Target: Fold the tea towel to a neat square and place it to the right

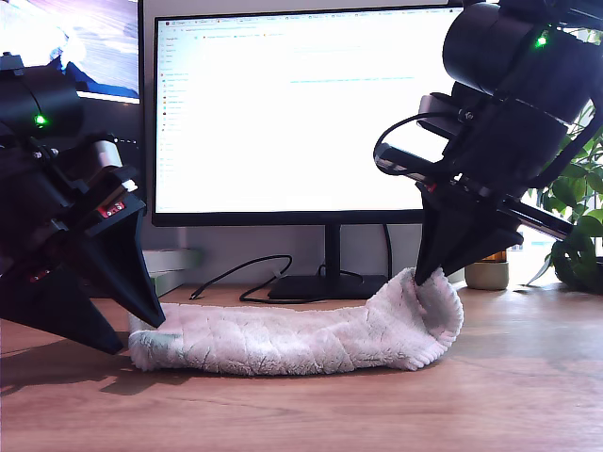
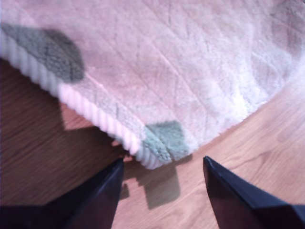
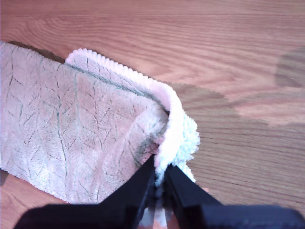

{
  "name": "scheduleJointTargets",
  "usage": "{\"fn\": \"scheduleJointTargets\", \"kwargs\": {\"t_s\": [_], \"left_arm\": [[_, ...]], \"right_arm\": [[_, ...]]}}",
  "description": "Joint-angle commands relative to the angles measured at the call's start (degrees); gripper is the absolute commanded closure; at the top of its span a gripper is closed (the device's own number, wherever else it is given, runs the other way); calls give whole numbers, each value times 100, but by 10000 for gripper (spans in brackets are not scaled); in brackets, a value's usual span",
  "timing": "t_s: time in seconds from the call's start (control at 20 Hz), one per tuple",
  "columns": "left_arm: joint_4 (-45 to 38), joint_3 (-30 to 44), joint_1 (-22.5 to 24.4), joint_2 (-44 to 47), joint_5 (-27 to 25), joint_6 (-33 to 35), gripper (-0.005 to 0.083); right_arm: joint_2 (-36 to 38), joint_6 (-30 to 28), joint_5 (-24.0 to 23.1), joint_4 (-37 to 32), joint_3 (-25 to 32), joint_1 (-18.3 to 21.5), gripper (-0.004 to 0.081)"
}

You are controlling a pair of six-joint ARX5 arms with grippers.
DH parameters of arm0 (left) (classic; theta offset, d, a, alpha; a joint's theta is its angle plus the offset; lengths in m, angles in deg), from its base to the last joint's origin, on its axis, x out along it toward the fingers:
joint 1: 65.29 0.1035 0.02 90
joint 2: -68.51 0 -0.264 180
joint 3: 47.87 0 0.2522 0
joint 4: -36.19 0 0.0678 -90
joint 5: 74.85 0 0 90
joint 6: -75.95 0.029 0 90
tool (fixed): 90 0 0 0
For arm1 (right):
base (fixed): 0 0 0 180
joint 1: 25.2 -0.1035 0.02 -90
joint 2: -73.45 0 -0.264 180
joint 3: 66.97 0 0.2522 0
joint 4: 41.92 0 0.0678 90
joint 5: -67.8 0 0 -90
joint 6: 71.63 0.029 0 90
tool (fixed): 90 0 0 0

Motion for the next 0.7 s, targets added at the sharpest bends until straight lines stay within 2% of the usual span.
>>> {"fn": "scheduleJointTargets", "kwargs": {"t_s": [0.0,0.15,0.45,0.65], "left_arm": [[-74,125,0,-149,4,2,296],[-245,133,-44,-291,52,-42,297],[-461,133,-72,-293,103,-201,414],[-525,133,-319,-326,131,-295,470]], "right_arm": [[26,-37,9,-46,46,-26,782],[26,-37,11,-42,46,-26,782],[26,-37,11,-44,46,-26,782],[26,-37,11,-42,46,-26,782]]}}
